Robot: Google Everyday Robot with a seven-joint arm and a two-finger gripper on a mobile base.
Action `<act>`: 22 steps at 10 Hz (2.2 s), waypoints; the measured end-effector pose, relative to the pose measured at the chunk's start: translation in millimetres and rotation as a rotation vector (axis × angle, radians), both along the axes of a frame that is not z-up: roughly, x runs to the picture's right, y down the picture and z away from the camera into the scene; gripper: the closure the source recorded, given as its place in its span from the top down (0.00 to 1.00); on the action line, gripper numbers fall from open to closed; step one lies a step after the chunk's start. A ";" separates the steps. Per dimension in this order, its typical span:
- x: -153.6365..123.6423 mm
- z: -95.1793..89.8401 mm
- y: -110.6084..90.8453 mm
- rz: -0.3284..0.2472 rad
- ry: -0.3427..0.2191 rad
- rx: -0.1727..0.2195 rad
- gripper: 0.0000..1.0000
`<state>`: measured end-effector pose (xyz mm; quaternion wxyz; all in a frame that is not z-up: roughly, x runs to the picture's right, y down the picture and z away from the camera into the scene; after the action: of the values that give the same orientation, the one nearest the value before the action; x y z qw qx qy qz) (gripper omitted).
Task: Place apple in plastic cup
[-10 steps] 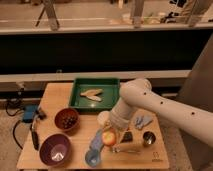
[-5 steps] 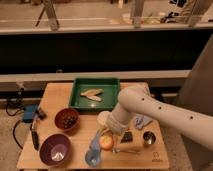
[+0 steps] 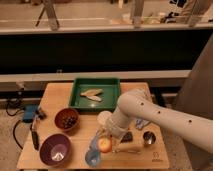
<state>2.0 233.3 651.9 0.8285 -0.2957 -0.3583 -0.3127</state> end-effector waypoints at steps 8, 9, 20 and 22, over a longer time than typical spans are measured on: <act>-16.4 -5.2 1.4 0.027 -0.110 -0.044 0.00; -17.3 -4.8 1.6 0.035 -0.120 -0.054 0.00; -40.4 -7.9 15.0 0.002 -0.213 -0.147 0.00; -42.8 -8.3 17.8 -0.020 -0.235 -0.155 0.00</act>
<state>-40.8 251.0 643.6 0.7524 -0.3238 -0.4728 -0.3248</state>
